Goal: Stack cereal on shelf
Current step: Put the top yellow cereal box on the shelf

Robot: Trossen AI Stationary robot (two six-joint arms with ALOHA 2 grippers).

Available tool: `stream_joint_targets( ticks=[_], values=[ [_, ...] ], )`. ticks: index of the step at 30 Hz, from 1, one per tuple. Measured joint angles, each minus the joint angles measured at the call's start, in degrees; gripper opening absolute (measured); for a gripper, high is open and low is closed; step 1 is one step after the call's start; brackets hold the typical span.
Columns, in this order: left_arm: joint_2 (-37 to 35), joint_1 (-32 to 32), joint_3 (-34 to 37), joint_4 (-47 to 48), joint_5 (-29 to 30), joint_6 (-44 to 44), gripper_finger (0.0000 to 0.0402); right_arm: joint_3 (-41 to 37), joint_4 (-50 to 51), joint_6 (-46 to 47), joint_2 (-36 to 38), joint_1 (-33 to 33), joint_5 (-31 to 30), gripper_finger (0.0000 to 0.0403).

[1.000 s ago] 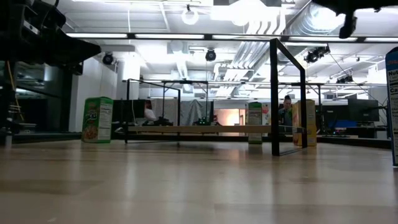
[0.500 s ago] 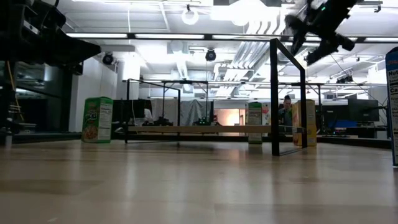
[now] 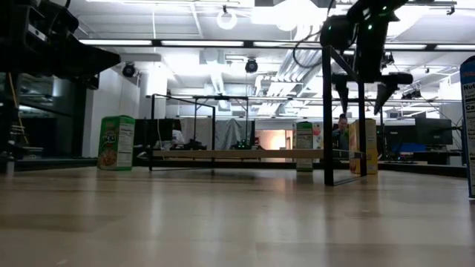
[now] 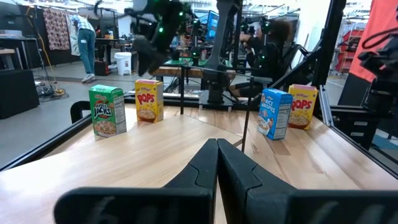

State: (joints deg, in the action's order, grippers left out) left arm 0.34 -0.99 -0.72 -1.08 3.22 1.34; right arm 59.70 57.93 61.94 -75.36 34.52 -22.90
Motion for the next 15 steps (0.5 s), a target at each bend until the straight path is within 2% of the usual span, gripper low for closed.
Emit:
stream_joint_targets(
  ticks=[9,15],
  values=[
    [0.0,0.0,0.0,0.0,0.0,0.0,0.0,0.0,0.3,0.2,-5.1,0.3,-2.0,0.0326],
    [0.0,0.0,0.0,0.0,0.0,0.0,0.0,0.0,0.0,-1.6,-9.0,1.8,2.3,0.0326]
  ],
)
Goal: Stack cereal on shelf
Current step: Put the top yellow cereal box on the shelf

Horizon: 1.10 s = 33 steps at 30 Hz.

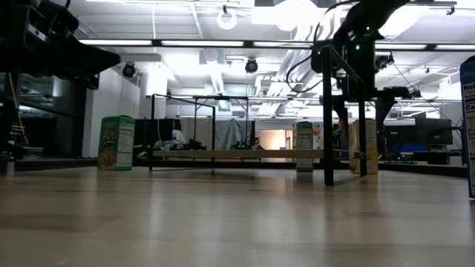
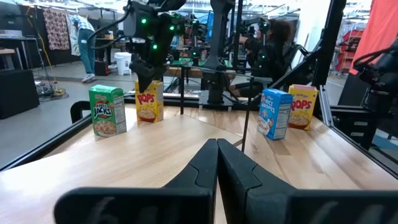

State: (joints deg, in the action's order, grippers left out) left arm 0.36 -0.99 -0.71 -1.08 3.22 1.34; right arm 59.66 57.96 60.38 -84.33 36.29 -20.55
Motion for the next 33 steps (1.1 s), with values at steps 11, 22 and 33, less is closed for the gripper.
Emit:
stream_joint_targets(
  ticks=[11,22,33],
  values=[
    [0.0,0.0,0.0,0.0,0.0,0.0,0.0,0.0,-0.6,-3.0,-2.0,3.0,3.2,0.032],
    [0.0,0.0,0.0,0.0,0.0,0.0,0.0,0.0,-0.8,-3.9,-2.0,4.2,5.8,0.0267],
    [0.0,0.0,0.0,0.0,0.0,0.0,0.0,0.0,-0.8,-5.3,-2.0,4.2,6.6,0.0209]
  ],
)
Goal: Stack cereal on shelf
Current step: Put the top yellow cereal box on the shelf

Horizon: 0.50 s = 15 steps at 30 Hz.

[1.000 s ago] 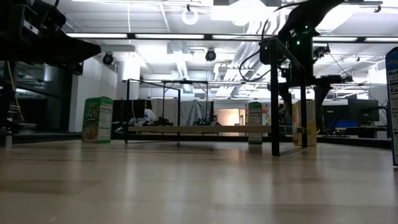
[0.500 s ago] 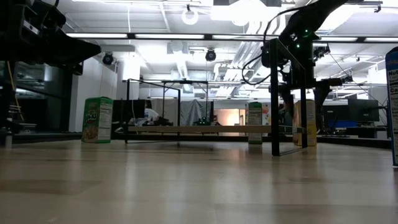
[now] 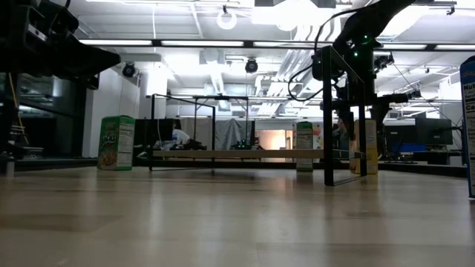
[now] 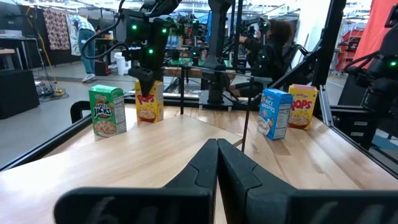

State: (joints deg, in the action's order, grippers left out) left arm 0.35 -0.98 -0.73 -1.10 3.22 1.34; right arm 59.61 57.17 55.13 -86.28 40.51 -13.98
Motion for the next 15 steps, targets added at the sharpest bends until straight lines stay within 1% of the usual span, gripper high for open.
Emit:
stream_joint_targets(
  ticks=[10,15],
  values=[
    [0.0,0.0,0.0,0.0,0.0,0.0,0.0,0.0,0.0,-0.1,0.1,0.0,0.7,0.0174],
    [0.0,0.0,0.0,0.0,0.0,0.0,0.0,0.0,0.3,-0.2,1.2,0.0,0.7,0.0157]
  ],
)
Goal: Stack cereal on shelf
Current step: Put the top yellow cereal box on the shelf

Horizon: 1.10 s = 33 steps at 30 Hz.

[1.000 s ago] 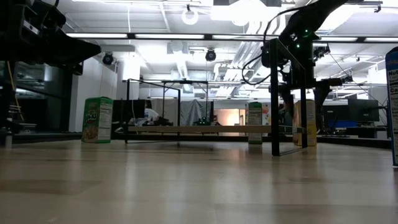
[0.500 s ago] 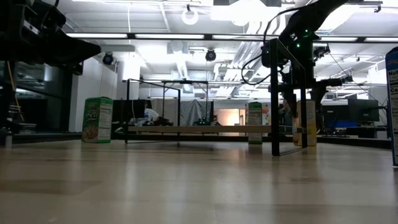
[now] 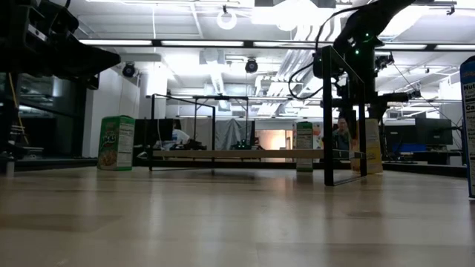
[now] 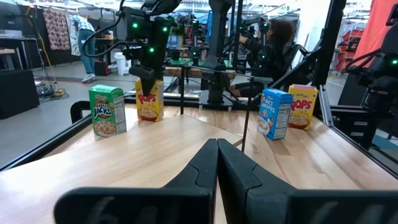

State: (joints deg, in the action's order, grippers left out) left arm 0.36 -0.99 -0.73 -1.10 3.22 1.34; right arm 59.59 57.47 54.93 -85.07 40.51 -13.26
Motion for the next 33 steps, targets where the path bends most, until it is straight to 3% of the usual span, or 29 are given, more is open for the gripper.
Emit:
stream_joint_targets(
  ticks=[10,19,24,30,33],
  values=[
    [0.0,0.0,0.0,0.0,0.0,0.0,0.0,0.0,-0.2,-3.8,8.9,0.0,2.1,0.0138],
    [0.0,0.0,0.0,0.0,0.0,0.0,0.0,0.0,-9.8,-12.9,20.7,-1.6,17.5,0.0138],
    [0.0,0.0,0.0,0.0,0.0,0.0,0.0,0.0,-17.7,-11.4,25.9,-5.0,19.6,0.0138],
    [0.0,0.0,0.0,0.0,0.0,0.0,0.0,0.6,-28.9,-8.6,26.4,-11.2,24.3,0.0138],
    [0.0,0.0,0.0,0.0,0.0,0.0,0.0,5.3,-26.9,-10.0,23.0,-14.7,24.1,0.0138]
  ],
)
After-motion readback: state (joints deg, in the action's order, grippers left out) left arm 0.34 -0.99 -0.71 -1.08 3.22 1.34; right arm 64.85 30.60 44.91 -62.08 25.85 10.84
